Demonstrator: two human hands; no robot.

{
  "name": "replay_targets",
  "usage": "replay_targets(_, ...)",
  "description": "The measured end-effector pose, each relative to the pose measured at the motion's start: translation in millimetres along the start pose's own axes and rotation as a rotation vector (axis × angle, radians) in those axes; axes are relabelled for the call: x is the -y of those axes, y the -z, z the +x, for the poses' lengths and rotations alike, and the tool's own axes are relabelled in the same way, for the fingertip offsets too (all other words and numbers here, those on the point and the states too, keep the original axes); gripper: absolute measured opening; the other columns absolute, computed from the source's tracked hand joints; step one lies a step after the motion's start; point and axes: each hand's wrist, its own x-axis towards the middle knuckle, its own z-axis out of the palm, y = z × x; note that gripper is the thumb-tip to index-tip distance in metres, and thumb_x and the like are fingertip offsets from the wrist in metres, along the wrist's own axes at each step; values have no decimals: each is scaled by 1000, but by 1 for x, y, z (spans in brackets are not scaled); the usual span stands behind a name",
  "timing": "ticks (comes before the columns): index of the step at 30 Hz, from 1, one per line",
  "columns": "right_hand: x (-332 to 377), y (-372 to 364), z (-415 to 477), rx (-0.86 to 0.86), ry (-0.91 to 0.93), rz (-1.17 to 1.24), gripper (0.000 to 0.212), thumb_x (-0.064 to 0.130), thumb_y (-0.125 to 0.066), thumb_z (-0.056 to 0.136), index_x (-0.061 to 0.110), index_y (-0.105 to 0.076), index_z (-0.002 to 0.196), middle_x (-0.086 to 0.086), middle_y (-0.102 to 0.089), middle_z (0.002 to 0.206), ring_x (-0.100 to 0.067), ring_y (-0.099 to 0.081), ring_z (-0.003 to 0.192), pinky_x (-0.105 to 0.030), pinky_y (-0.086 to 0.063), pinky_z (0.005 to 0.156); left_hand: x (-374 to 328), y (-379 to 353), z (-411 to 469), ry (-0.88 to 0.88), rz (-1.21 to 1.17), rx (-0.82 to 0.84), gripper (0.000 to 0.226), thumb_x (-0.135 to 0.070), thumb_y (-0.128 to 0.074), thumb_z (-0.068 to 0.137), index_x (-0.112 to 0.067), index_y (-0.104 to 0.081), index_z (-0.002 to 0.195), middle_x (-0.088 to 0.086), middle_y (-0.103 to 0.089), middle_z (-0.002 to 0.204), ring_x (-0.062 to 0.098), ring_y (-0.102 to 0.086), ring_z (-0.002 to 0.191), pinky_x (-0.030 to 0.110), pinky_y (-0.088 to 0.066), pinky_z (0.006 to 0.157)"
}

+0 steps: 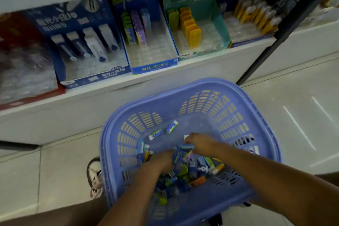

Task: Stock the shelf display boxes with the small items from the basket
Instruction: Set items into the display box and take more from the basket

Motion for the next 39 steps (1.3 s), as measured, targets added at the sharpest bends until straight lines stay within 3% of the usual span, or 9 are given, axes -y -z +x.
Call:
replay_targets(5, 25, -18, 28, -29, 267, -319, 54, 4, -57, 86, 10, -42, 137, -15, -39, 140, -33, -44, 123, -42, -44, 90, 13, 1, 3, 70, -35, -345, 36, -16, -49, 96, -7, -51, 130, 16, -54, 132, 32, -53, 119, 37, -43, 96)
replay_targets(14, 27, -12, 47, 44, 376, -587, 33, 11, -61, 83, 7, -55, 115, -12, -53, 123, -31, -43, 117, -45, -44, 88, 16, 14, 11, 280, -112, -98, 39, -14, -44, 100, -2, -44, 136, 15, -44, 142, 28, -43, 131, 35, -36, 108)
replay_targets(17, 25, -7, 46, 74, 341, -590, 38, 18, -66, 79, 4, -55, 113, -13, -53, 121, -30, -43, 116, -44, -41, 94, 11, 15, 13, 191, -167, -254, 30, -12, -52, 94, -1, -58, 121, 17, -58, 125, 32, -55, 116, 40, -46, 97)
replay_targets(21, 22, 12, 32, 71, 189, -238, 54, 15, -71, 81, 11, -47, 130, -10, -49, 128, -30, -50, 116, -39, -44, 93, 0, 29, 3, -77, -320, -362, 16, -19, -62, 87, -9, -65, 99, 12, -65, 93, 26, -61, 86, 36, -49, 73)
replay_targets(25, 27, 66, 6, 67, 151, -8, 63, 17, -75, 78, 25, -46, 133, -1, -58, 103, -16, -53, 77, -28, -40, 65, -14, 61, -12, -110, -470, -177, 20, -25, -67, 86, -11, -66, 100, 6, -64, 89, 16, -59, 77, 29, -47, 65)
replay_targets(28, 36, 110, -20, 70, 115, 32, 54, 18, -76, 77, 29, -52, 124, -7, -63, 106, -23, -61, 85, -35, -48, 72, -23, 81, -41, -129, -840, 47, 18, -21, -63, 90, -3, -62, 91, 12, -69, 81, 16, -68, 66, 30, -58, 70)
replay_targets(31, 51, 146, -47, 101, 100, 141, 51, 12, -79, 73, 21, -57, 118, -6, -66, 90, -16, -63, 75, -28, -52, 66, -34, 101, -75, -245, -864, 130, 17, -22, -58, 93, -5, -59, 94, 5, -70, 68, 12, -70, 61, 23, -59, 65)
replay_targets(35, 72, 184, -85, -27, 183, 426, 44, 1, -78, 72, 19, -62, 108, -3, -62, 74, -11, -60, 64, -14, -49, 57, -41, 129, -118, -414, -839, 38, 14, -21, -53, 96, -9, -59, 98, 6, -68, 82, 10, -70, 66, 19, -56, 60)
replay_targets(39, 94, 201, -103, -265, 302, 870, 43, -1, -70, 80, 17, -60, 118, -6, -63, 76, -11, -63, 64, -18, -54, 64, -39, 146, -150, -586, -1028, -318, 11, -16, -52, 96, -10, -61, 92, 3, -65, 73, 6, -66, 59, 17, -53, 55)
